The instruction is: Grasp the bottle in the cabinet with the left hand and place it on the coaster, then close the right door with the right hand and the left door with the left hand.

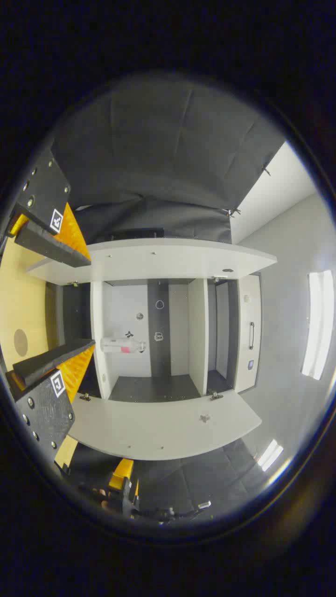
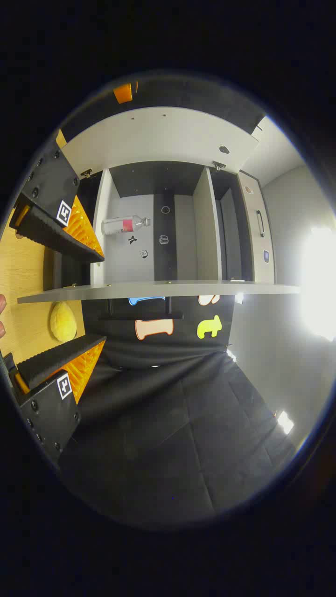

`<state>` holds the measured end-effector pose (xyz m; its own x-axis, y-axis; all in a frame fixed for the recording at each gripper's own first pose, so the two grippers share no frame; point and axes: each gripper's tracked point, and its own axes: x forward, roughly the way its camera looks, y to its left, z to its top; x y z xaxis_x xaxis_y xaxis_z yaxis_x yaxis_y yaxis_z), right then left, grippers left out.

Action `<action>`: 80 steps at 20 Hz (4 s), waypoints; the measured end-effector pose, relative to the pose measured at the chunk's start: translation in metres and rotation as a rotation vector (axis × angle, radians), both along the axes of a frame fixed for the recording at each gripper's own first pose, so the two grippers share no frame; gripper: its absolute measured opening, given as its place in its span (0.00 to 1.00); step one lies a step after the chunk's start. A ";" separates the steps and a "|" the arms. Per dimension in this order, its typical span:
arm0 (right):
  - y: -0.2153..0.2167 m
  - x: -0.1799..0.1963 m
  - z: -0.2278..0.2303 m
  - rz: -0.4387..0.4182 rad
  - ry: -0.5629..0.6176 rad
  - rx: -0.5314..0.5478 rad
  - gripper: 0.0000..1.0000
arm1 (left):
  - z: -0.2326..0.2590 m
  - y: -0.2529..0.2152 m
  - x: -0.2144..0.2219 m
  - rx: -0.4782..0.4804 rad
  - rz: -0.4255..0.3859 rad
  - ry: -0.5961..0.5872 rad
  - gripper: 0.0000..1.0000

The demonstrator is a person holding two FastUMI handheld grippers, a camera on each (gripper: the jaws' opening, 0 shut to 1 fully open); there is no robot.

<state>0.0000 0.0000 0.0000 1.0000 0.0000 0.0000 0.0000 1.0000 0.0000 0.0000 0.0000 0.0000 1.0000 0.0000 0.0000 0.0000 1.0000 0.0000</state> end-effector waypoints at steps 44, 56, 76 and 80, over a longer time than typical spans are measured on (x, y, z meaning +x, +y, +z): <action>-0.224 0.070 -0.009 -0.564 -0.007 0.072 0.96 | -0.023 -0.148 0.356 -0.023 -0.226 0.038 0.90; -0.250 0.105 -0.012 -0.581 0.004 0.047 0.96 | -0.067 -0.171 0.426 0.016 -0.224 0.107 0.86; -0.246 0.111 -0.031 -0.502 0.049 0.031 0.96 | -0.032 -0.156 0.385 0.004 -0.233 0.041 0.66; -0.234 0.107 -0.027 -0.463 0.047 0.031 0.96 | -0.014 -0.148 0.355 0.033 -0.234 0.007 0.68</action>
